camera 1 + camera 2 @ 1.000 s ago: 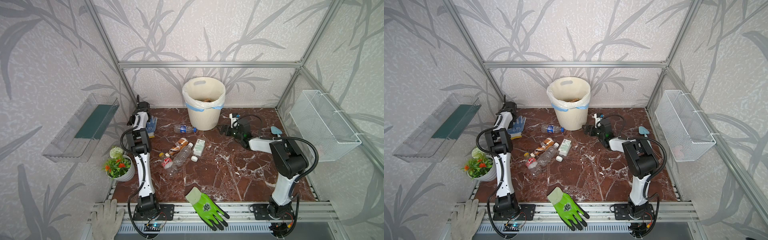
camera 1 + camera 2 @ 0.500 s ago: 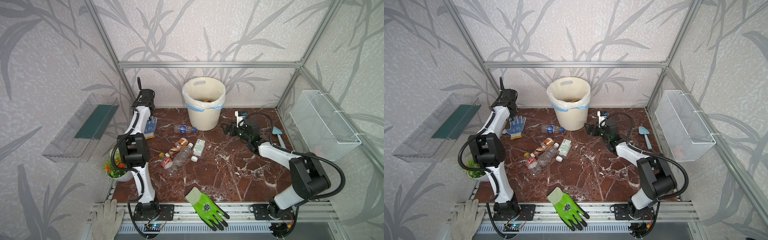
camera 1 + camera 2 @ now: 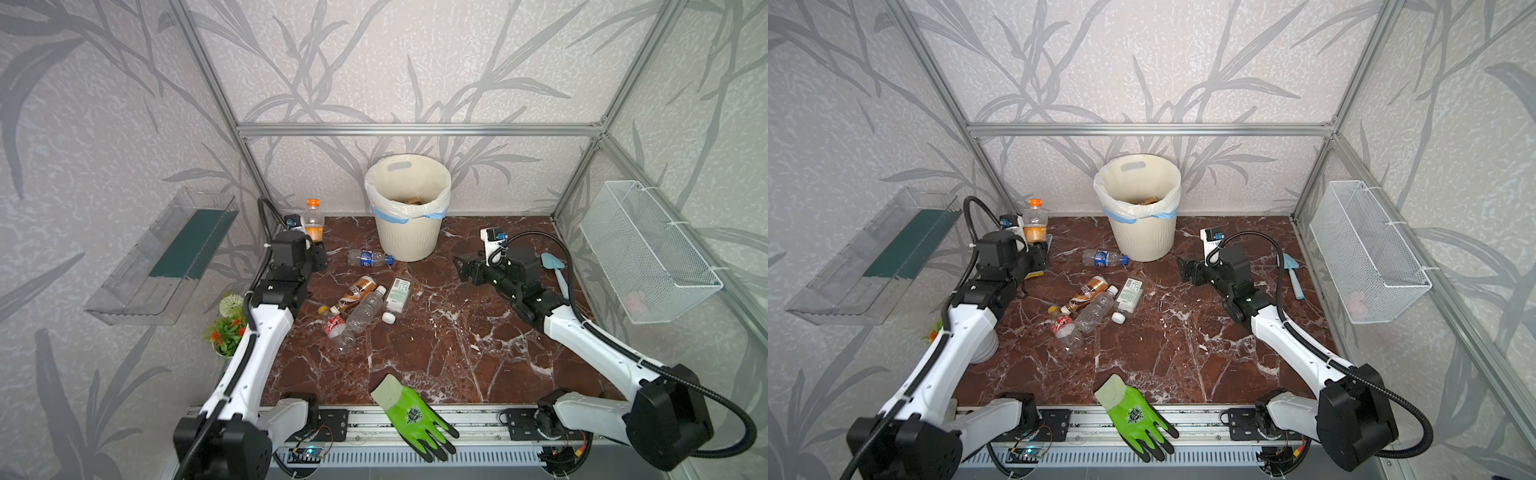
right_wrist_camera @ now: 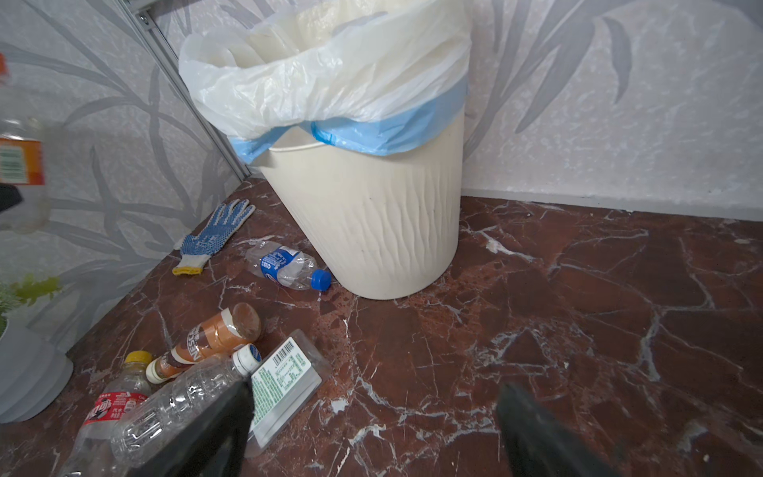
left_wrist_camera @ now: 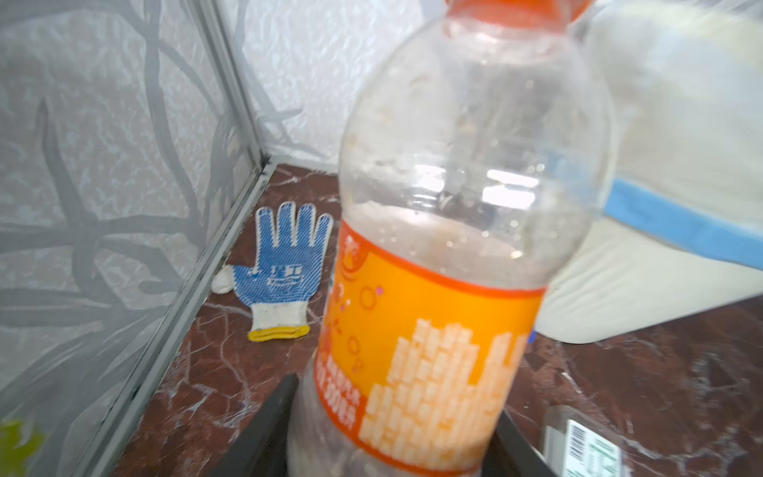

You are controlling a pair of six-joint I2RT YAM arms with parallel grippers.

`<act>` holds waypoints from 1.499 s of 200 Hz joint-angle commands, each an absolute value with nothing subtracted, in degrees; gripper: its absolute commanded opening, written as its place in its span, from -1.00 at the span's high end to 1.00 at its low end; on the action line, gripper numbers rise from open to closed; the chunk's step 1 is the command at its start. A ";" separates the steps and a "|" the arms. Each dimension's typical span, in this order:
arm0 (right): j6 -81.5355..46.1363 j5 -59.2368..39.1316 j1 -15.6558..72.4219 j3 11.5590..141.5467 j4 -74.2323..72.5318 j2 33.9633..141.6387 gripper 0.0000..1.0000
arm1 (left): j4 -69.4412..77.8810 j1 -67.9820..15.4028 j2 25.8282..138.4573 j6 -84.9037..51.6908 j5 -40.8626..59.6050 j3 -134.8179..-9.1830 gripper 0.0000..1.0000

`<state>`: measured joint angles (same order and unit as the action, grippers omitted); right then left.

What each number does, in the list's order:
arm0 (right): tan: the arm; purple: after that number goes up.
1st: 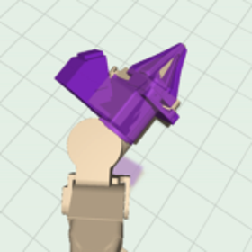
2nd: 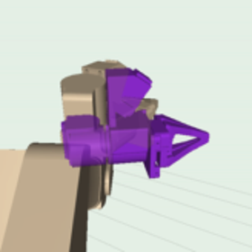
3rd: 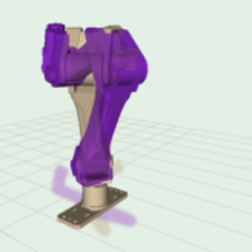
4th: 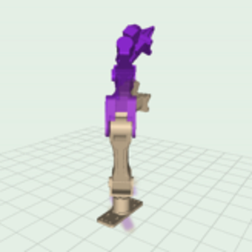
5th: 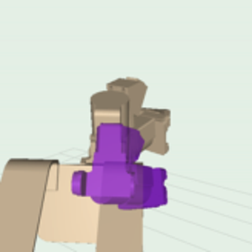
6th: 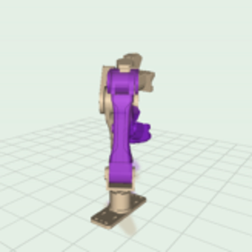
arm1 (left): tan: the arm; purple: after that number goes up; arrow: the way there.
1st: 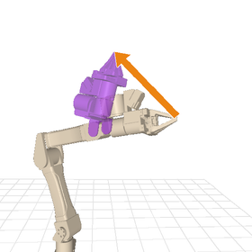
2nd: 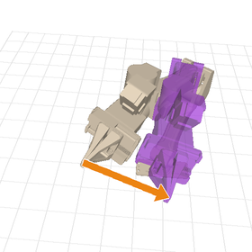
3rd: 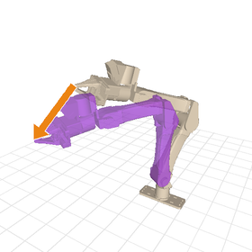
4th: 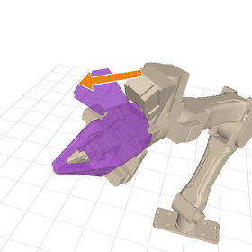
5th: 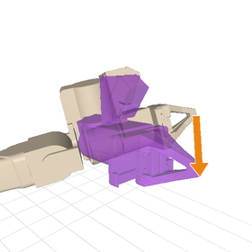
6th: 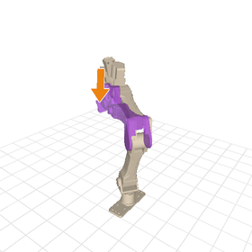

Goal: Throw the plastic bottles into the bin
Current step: 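Lift the orange-label bottle with the left gripper and carry it over the bin, then open the left gripper to drop the orange-label bottle into the bin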

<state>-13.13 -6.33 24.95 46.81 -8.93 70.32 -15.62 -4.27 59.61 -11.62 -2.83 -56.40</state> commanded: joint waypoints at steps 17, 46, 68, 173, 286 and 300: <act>-10.49 -4.11 26.44 47.49 -1.24 70.66 -0.83 | -4.36 -10.24 46.97 -15.86 3.34 -51.58 0.00; -8.98 -2.32 28.17 48.38 1.47 69.86 -0.83 | -2.45 -15.88 42.32 -13.68 2.60 -52.12 0.02; -8.51 0.19 29.41 47.11 1.56 67.39 -0.82 | -0.63 -20.30 39.78 -10.31 2.61 -53.01 0.03; -10.48 4.94 34.20 43.64 -2.01 64.60 -0.83 | -6.33 -27.65 86.80 -6.92 -4.49 -106.05 -0.04; -10.52 4.92 34.96 43.77 0.84 63.32 -0.84 | -26.53 -23.82 84.66 -2.90 -9.76 -115.93 -0.98; -12.24 5.28 35.24 46.10 3.37 65.74 -0.85 | -23.07 -23.17 76.35 -2.15 -11.77 -104.29 -0.98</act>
